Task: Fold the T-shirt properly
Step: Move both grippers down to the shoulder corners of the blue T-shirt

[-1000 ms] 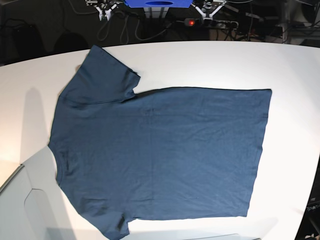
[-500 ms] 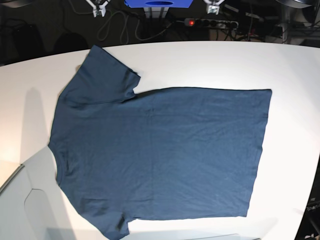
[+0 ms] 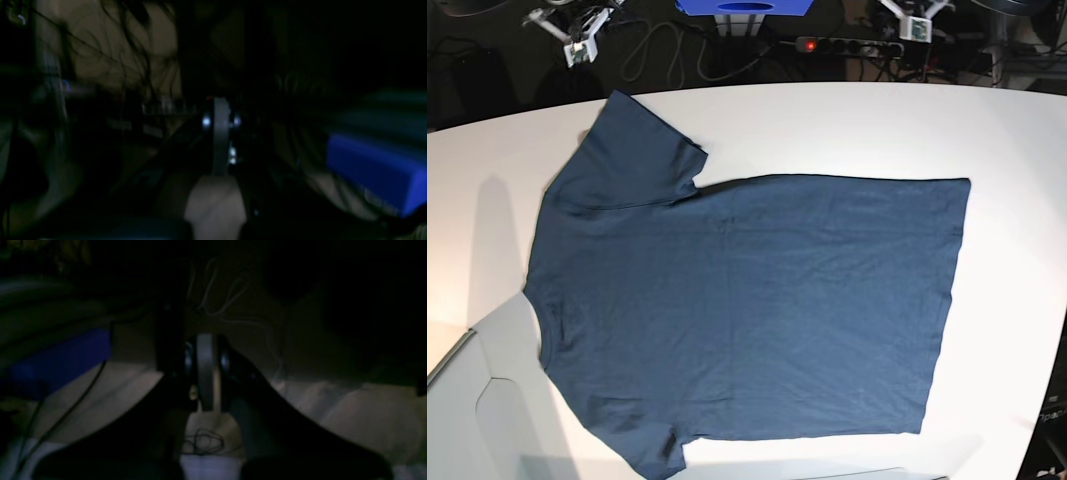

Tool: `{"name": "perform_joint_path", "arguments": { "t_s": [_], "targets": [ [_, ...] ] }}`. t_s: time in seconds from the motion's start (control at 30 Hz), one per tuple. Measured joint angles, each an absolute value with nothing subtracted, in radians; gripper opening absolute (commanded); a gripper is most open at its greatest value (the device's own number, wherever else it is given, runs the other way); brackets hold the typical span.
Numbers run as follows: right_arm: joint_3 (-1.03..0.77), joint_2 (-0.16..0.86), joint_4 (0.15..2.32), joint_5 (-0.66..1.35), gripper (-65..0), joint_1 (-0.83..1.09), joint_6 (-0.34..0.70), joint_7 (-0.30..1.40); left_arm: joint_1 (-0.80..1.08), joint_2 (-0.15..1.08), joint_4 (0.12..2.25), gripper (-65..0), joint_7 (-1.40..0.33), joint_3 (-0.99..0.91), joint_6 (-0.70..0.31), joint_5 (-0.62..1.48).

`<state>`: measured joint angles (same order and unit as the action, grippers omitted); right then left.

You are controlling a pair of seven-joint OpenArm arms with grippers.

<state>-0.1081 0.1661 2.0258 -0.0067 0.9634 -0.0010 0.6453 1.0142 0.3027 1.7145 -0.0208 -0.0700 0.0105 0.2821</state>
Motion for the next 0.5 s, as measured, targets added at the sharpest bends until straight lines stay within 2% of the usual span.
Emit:
{"name": "perform_joint_path", "arguments": {
  "t_s": [0.1, 0.2, 0.4, 0.5],
  "targets": [
    [-0.113, 0.189, 2.113, 0.005, -64.9, 0.956, -0.001, 0.675, 1.045, 0.330, 1.806, -65.0, -0.027, -0.068, 0.006, 0.308],
    [-0.115, 0.236, 2.105, 0.000, -64.9, 0.909, -0.001, 0.709, 1.062, 0.325, 1.880, -65.0, -0.033, -0.118, -0.002, 0.307],
    [-0.120, 0.244, 2.109, 0.001, -64.5, 0.851, 0.006, 0.706, 1.059, 0.277, 1.974, -65.0, -0.031, -0.214, -0.005, 0.311],
    [-0.120, 0.243, 2.109, 0.001, -57.8, 0.817, 0.061, 0.781, 1.046, 0.272, 1.994, -55.5, -0.126, -0.258, 0.004, 0.308]
  ]
}}
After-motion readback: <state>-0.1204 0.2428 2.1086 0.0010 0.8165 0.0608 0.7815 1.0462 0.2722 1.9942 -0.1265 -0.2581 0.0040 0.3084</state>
